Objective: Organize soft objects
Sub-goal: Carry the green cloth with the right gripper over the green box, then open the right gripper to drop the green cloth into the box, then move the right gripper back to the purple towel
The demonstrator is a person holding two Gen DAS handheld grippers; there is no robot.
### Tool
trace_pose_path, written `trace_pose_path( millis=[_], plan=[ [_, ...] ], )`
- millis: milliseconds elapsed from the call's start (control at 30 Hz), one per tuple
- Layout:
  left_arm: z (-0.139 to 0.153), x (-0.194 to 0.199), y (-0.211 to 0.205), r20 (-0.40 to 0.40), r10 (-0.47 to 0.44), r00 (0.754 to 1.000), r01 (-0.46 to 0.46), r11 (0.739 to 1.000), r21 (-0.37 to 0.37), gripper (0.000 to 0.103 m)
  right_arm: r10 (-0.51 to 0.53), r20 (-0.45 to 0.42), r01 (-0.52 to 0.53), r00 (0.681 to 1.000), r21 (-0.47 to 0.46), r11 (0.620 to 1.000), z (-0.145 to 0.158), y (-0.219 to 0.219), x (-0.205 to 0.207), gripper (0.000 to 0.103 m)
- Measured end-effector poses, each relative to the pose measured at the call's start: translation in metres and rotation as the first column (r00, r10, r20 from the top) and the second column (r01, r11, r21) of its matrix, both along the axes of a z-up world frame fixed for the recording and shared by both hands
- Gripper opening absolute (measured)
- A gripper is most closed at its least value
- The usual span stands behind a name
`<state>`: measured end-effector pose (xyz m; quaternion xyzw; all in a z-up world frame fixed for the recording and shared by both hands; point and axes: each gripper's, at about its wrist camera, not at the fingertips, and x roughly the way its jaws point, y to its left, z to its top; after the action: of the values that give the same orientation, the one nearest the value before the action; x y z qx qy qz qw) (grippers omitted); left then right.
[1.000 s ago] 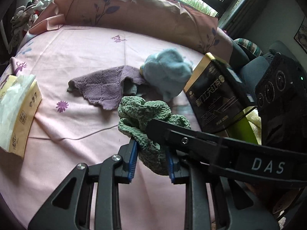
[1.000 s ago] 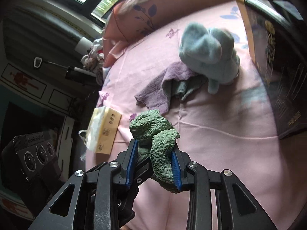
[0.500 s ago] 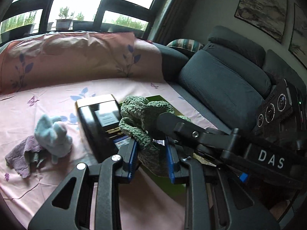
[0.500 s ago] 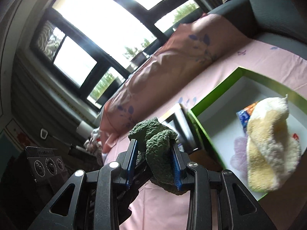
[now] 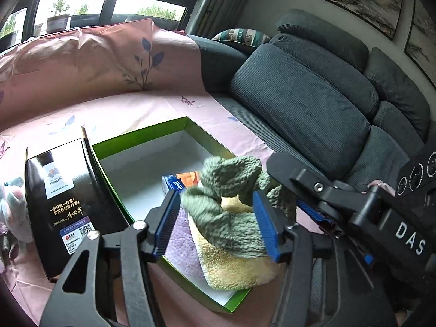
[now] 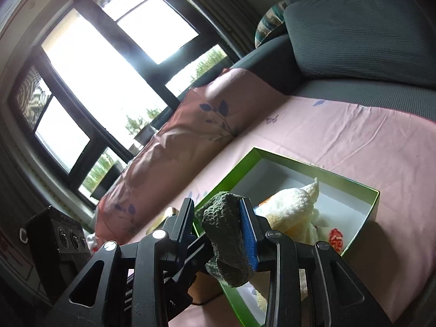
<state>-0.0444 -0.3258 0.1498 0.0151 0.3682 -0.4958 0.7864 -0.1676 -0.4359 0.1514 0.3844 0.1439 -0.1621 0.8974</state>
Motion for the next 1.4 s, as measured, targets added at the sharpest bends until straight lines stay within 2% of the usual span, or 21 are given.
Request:
trace_pose_path(
  millis=[33, 100, 167, 233, 300, 467, 667, 767, 867, 1033, 1200, 1300, 1400],
  plan=[
    [0.0, 0.0, 0.001, 0.002, 0.005, 1.0, -0.005, 1.0, 0.001, 0.069, -0.012, 0.001, 0.012, 1.0, -0.003, 1.0, 0.0, -0.001, -0.005, 0.037],
    [0.002, 0.0, 0.005, -0.004, 0.005, 1.0, -0.005, 1.0, -0.009, 0.075, -0.041, 0.0, 0.041, 0.999, -0.017, 0.999, 0.002, -0.001, -0.009, 0.048],
    [0.005, -0.001, 0.012, -0.012, 0.004, 1.0, -0.004, 1.0, -0.023, 0.078, -0.061, 0.002, 0.061, 0.998, -0.03, 0.998, 0.004, 0.001, -0.013, 0.056],
    [0.01, -0.001, 0.021, -0.02, 0.011, 1.0, -0.012, 0.999, -0.045, 0.087, -0.079, 0.007, 0.079, 0.997, -0.034, 0.996, 0.007, 0.003, -0.016, 0.059],
    [0.016, -0.002, 0.03, -0.021, 0.025, 0.999, -0.026, 0.998, -0.063, 0.088, -0.101, 0.023, 0.101, 0.995, -0.035, 0.994, 0.011, 0.005, -0.02, 0.069],
    [0.032, -0.009, 0.063, -0.008, 0.034, 0.999, -0.035, 0.995, -0.091, 0.095, -0.098, 0.03, 0.1, 0.995, -0.083, 0.991, 0.022, 0.015, -0.022, 0.085],
    [0.042, -0.012, 0.123, 0.02, 0.126, 0.992, -0.123, 0.987, -0.105, 0.097, -0.124, 0.009, 0.124, 0.992, -0.128, 0.984, 0.032, 0.029, -0.02, 0.092],
    [0.041, -0.011, 0.16, 0.032, 0.213, 0.976, -0.208, 0.971, -0.116, 0.099, -0.119, -0.009, 0.116, 0.993, -0.17, 0.979, 0.036, 0.039, -0.014, 0.093],
    [0.034, -0.006, 0.2, 0.044, 0.32, 0.946, -0.313, 0.942, -0.12, 0.1, -0.099, -0.028, 0.091, 0.995, -0.21, 0.973, 0.04, 0.052, -0.006, 0.093],
    [0.008, 0.009, 0.26, 0.018, 0.502, 0.865, -0.496, 0.858, -0.135, 0.1, -0.064, -0.062, 0.045, 0.996, -0.264, 0.963, 0.044, 0.075, 0.009, 0.093],
    [-0.028, 0.034, 0.303, -0.045, 0.595, 0.803, -0.595, 0.796, -0.111, 0.1, -0.006, -0.111, -0.032, 0.994, -0.336, 0.941, 0.043, 0.102, 0.029, 0.093],
    [-0.047, 0.051, 0.321, -0.106, 0.659, 0.744, -0.665, 0.746, -0.03, 0.1, 0.032, -0.147, -0.084, 0.989, -0.364, 0.928, 0.04, 0.118, 0.041, 0.093],
    [-0.051, 0.057, 0.333, -0.085, 0.69, 0.719, -0.693, 0.721, -0.009, 0.1, 0.08, -0.177, -0.142, 0.981, -0.373, 0.917, 0.036, 0.135, 0.053, 0.093]
  ],
)
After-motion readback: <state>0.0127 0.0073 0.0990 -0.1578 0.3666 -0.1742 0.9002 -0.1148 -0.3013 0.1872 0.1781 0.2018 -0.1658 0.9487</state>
